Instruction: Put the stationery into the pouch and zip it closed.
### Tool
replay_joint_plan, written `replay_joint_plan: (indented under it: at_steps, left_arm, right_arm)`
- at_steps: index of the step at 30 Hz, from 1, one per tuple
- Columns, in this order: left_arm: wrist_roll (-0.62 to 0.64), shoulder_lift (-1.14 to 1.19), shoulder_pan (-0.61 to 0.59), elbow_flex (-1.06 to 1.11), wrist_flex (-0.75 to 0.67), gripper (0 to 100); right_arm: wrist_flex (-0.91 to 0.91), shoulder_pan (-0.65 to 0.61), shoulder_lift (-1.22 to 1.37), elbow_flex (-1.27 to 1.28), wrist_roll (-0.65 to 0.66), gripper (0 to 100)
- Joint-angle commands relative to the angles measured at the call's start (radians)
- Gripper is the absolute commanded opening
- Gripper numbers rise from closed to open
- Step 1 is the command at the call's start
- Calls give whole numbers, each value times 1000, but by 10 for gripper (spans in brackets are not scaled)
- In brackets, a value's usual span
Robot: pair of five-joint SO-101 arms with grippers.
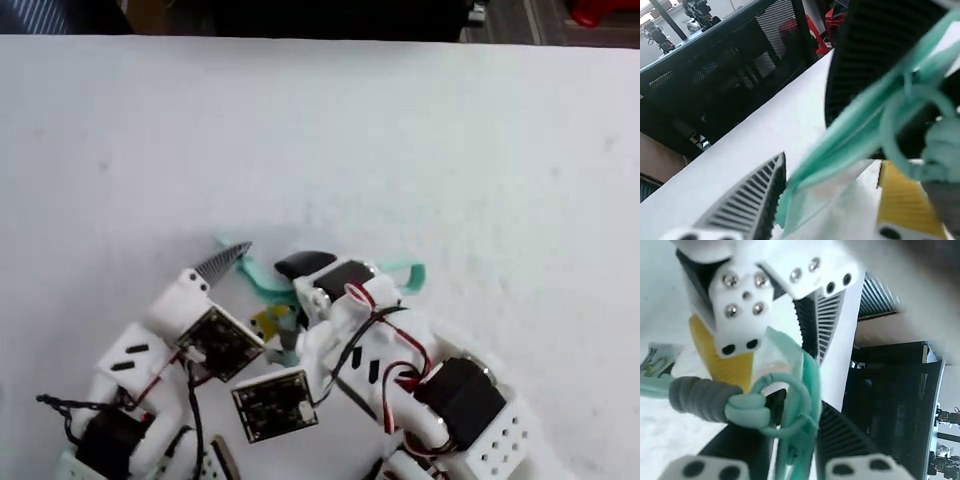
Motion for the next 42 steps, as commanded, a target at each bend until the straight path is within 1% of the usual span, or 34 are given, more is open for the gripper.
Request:
replay_joint_plan:
  at_steps: [1,3,4,7,10,12,15,19,24,26,30,31,33,35,37,39,42]
  left_arm:
    - [12,5,38,26,-91,301]
    - [12,5,41,31,-101,295]
    - [12,5,45,31,-101,277]
    - [8,5,59,31,-104,185]
    - [12,5,61,31,-103,68]
    - [12,5,61,31,-103,17]
    - [14,5,61,31,-101,34]
    - [14,5,61,28,-104,25]
    - [18,5,58,25,-101,22]
    - [72,5,58,25,-98,22]
    - [255,5,65,25,-97,22]
    - [290,5,73,25,-97,22]
    - [313,5,73,26,-92,22]
    - [316,5,74,31,-80,22]
    - [316,5,70,32,-77,22]
    - [316,5,70,32,-77,22]
    - [316,5,70,66,-89,22]
  right_arm:
    - [-1,-18,-16,-64,12,19]
    - [-2,-18,-16,-64,9,19]
    - [-2,-18,-18,-64,8,19]
    - [-2,-18,-18,-64,5,19]
    - [-2,-16,-18,-64,3,19]
    - [-2,-16,-18,-64,3,19]
    - [-2,-15,-18,-64,3,19]
    - [-18,-12,-16,-58,3,19]
    - [-150,27,-25,74,8,22]
    - [-203,51,-25,126,5,22]
    - [-282,88,-27,158,2,22]
    - [-297,96,-27,158,-12,25]
    - [-343,99,-36,160,-106,57]
    - [-395,111,-56,172,-229,121]
    - [-452,127,-79,190,-318,197]
    - [-479,134,-91,210,-344,245]
    - [-484,136,-104,239,-319,230]
